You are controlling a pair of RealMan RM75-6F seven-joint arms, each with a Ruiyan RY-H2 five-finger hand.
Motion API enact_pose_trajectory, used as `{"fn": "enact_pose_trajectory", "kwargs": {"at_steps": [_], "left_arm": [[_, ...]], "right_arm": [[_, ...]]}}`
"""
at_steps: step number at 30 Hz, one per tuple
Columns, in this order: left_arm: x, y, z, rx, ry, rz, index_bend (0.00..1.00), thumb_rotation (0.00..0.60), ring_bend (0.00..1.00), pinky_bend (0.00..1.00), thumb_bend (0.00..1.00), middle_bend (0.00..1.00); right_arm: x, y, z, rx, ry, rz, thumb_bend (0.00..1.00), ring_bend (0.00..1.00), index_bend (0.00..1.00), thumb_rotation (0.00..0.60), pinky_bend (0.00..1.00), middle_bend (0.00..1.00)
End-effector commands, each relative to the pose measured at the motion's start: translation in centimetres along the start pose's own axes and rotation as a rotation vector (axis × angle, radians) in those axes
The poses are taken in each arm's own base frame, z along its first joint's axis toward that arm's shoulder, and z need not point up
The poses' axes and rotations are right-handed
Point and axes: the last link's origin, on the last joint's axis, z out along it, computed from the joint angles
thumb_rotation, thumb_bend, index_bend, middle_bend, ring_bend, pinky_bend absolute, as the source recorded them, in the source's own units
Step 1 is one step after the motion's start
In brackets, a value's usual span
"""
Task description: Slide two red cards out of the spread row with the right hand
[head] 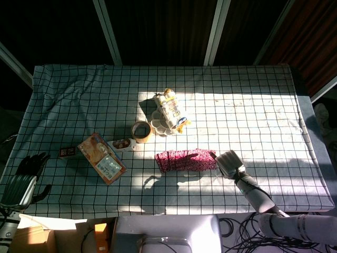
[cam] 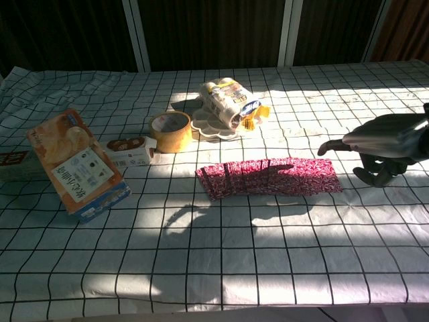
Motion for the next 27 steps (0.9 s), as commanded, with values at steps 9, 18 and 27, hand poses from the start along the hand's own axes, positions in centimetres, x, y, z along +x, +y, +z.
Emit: {"fn": "enact_pose_trajectory", "kwargs": {"at_steps": [9,18,27], "left_arm": [[0.0,0.0,-0.1,-0.002,-0.001,0.0,0.0,0.6,0.02,0.02,0.36,0.03],[0.0,0.0,-0.1,-0.002,-0.001,-0.001,0.0,0.6,0.02,0.01,0.36,0.03],[0.0,0.0,-0.2,-0.005,0.003,-0.003,0.0,0.6,0.02,0.01,0.36,0.03]], "right_arm": [[-0.4,-0.6,0.3,0.016,-0.018,-0.004,0.65,1.0,0.14,0.6,1.0,1.0],[-0.9,-1.5,1.1,0.037,-0.039,-0.003,0.65,1.0,0.14,0.6,1.0,1.0],[-1.7,-1.6,1.5,0.037,-0.067,-0.014,0.65,1.0,0.14,0.6,1.0,1.0]]}}
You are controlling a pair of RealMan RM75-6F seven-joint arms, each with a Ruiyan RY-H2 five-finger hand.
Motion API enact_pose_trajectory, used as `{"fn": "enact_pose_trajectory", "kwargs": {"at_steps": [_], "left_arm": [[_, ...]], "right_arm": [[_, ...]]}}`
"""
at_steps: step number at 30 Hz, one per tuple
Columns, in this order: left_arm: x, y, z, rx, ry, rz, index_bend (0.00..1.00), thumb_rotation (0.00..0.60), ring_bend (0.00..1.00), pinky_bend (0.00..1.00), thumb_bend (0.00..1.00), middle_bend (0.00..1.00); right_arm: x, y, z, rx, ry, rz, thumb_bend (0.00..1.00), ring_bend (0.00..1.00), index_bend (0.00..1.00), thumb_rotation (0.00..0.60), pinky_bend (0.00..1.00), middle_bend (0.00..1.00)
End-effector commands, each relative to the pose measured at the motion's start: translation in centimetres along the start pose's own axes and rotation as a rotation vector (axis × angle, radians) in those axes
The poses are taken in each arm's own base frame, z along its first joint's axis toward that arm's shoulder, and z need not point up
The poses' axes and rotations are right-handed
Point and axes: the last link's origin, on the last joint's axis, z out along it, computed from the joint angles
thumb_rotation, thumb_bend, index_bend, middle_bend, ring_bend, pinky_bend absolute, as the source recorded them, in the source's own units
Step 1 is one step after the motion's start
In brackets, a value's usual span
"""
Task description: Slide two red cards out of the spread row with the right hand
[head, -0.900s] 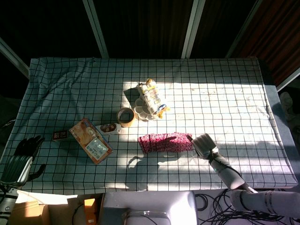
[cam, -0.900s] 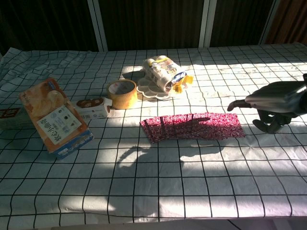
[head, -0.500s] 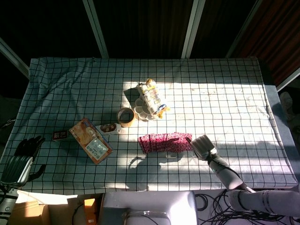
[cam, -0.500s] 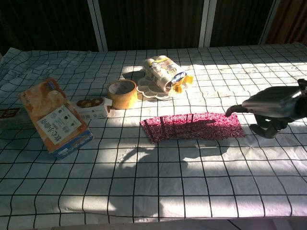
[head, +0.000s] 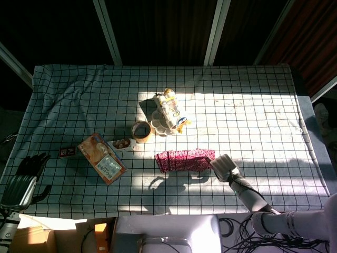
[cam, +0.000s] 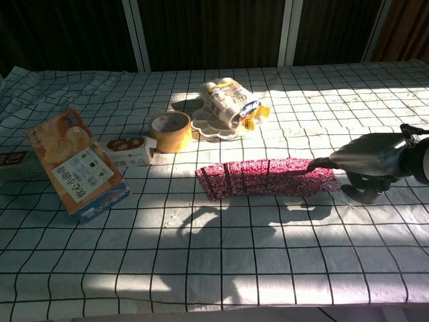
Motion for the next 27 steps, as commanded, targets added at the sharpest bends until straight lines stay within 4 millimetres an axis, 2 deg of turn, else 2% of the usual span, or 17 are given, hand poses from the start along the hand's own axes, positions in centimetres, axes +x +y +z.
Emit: {"fn": "enact_pose_trajectory", "kwargs": {"at_steps": [1,14,27], "left_arm": [[0.0,0.0,0.0,-0.001,0.001,0.0,0.0,0.6,0.02,0.01,0.36,0.03],[0.0,0.1,0.0,-0.005,0.001,0.002,0.0,0.6,0.02,0.02,0.36,0.03],[-0.1,0.2,0.0,-0.004,0.0,0.004,0.0,0.6,0.02,0.02,0.36,0.03]], "right_arm": [[-0.3,0.2,-0.1,-0.009,-0.009,-0.011,0.65,1.0,0.14,0.6,1.0,1.0],[-2.0,1.7,-2.6,-0.045,-0.011,-0.047,0.65,1.0,0.15,0.6,1.0,1.0],[-5.1,2.6,-6.3,-0.034,-0.052,-0.098,0.65,1.0,0.18,0.6,1.0,1.0]]}}
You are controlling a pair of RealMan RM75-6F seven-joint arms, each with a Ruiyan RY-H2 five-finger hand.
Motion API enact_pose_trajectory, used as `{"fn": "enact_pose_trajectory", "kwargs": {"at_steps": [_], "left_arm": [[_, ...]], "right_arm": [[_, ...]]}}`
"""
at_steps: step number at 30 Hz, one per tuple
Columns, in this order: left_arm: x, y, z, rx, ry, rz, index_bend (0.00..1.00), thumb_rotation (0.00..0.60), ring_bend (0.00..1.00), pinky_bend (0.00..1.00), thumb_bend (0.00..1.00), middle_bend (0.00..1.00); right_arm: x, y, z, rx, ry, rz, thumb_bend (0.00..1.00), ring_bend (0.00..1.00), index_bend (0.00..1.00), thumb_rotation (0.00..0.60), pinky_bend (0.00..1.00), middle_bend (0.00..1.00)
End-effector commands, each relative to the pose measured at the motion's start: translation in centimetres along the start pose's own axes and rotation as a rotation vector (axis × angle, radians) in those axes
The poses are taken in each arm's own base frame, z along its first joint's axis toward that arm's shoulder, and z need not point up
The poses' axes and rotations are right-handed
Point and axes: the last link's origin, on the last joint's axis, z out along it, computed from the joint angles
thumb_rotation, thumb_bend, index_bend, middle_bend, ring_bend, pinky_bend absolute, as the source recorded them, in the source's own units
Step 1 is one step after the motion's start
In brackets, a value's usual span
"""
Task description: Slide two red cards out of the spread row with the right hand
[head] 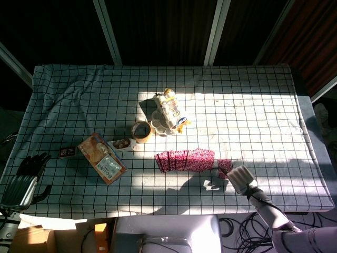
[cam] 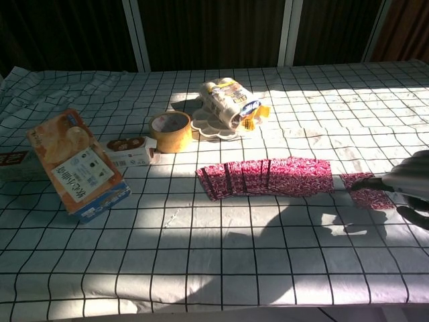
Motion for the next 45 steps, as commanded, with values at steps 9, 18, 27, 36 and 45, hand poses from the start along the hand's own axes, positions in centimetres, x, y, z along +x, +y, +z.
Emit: {"fn": "enact_pose_trajectory", "kwargs": {"at_steps": [9,18,27,36,45], "left_arm": [[0.0,0.0,0.1,0.0,0.001,-0.002,0.0,0.6,0.02,0.01,0.36,0.03],[0.1,-0.2,0.0,0.001,0.002,-0.007,0.0,0.6,0.02,0.01,0.36,0.03],[0.1,-0.2,-0.1,0.0,-0.002,-0.007,0.0,0.6,0.02,0.01,0.36,0.03],[0.2,-0.3,-0.1,0.003,-0.003,-0.009,0.0,0.6,0.02,0.02,0.36,0.03],[0.1,-0.2,-0.1,0.002,-0.003,-0.008,0.0,0.6,0.02,0.02,0.36,0.03]], "right_arm": [[1.1,-0.1,-2.1,0.034,0.108,0.024,0.65,1.0,0.17,0.6,1.0,1.0],[4.1,-1.2,0.9,0.031,0.139,0.041,0.65,1.0,0.16,0.6,1.0,1.0],[5.0,-2.0,3.5,0.02,0.105,0.067,0.65,1.0,0.14,0.6,1.0,1.0],[4.8,-2.3,4.5,0.021,0.08,0.063,0.65,1.0,0.13,0.6,1.0,1.0],[4.2,-1.1,4.5,-0.019,0.061,0.072,0.65,1.0,0.13,0.6,1.0,1.0]]}}
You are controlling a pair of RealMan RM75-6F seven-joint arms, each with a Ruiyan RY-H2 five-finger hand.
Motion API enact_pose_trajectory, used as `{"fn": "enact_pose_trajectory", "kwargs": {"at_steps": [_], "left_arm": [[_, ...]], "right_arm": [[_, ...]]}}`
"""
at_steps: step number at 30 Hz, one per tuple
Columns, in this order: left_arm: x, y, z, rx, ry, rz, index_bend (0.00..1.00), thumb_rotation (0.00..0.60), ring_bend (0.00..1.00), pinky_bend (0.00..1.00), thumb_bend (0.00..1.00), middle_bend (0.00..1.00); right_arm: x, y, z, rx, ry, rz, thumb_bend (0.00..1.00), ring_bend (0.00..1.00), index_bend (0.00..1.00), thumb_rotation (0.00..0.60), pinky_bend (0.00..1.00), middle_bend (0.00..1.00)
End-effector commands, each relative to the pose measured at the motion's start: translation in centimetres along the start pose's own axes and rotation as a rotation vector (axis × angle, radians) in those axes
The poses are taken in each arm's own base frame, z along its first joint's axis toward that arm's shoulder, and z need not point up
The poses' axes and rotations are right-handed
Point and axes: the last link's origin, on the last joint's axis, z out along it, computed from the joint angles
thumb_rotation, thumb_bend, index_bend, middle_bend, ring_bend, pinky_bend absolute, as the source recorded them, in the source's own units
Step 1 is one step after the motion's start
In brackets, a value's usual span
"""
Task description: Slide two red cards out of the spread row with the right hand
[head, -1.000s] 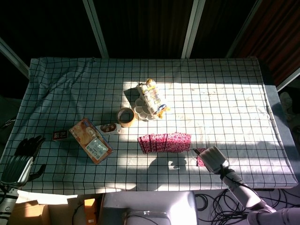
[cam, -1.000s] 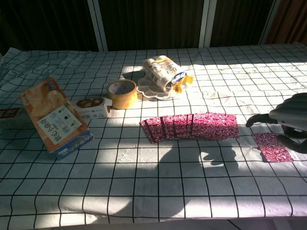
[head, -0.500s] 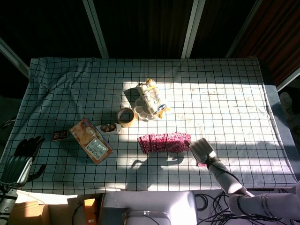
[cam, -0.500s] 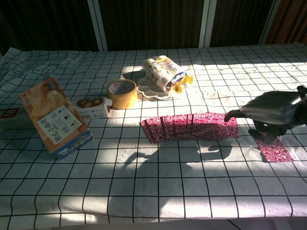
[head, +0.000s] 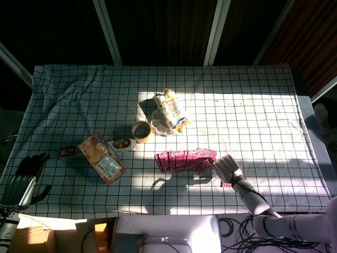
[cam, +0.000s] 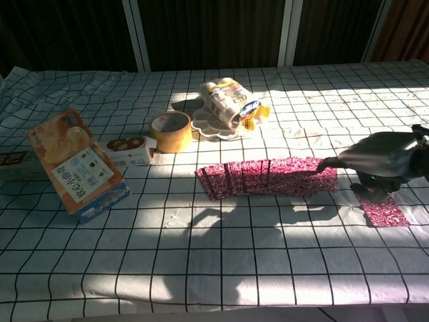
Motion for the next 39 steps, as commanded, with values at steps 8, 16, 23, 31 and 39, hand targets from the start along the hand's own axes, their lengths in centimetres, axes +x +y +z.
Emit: {"fn": "enact_pose_trajectory", "kwargs": {"at_steps": [8,16,23,31,39], "left_arm": [[0.0,0.1,0.0,0.001,0.002,0.003,0.0,0.6,0.02,0.01,0.36,0.03],[-0.1,0.1,0.0,0.005,-0.001,0.007,0.0,0.6,0.02,0.02,0.36,0.03],[-0.2,0.1,0.2,0.008,-0.001,0.007,0.0,0.6,0.02,0.02,0.36,0.03],[0.2,0.1,-0.1,-0.004,0.032,-0.002,0.0,0.6,0.02,0.02,0.36,0.03],[0.4,0.1,-0.6,-0.013,0.059,-0.006,0.0,0.6,0.02,0.01,0.36,0.01]], "right_arm": [[-1.0,3.0,0.1,-0.083,-0.03,0.026,0.65,1.0,0.14,0.6,1.0,1.0],[-2.2,6.3,-0.2,-0.164,-0.05,0.06,0.65,1.0,0.15,0.6,1.0,1.0],[-2.0,7.7,-0.6,-0.182,-0.024,0.093,0.65,1.0,0.14,0.6,1.0,1.0],[-1.4,8.6,-6.2,-0.162,0.259,0.167,0.6,0.59,0.0,0.6,0.84,0.61],[-4.3,10.0,-17.5,-0.314,0.535,0.279,0.39,0.01,0.0,0.6,0.34,0.01]]}}
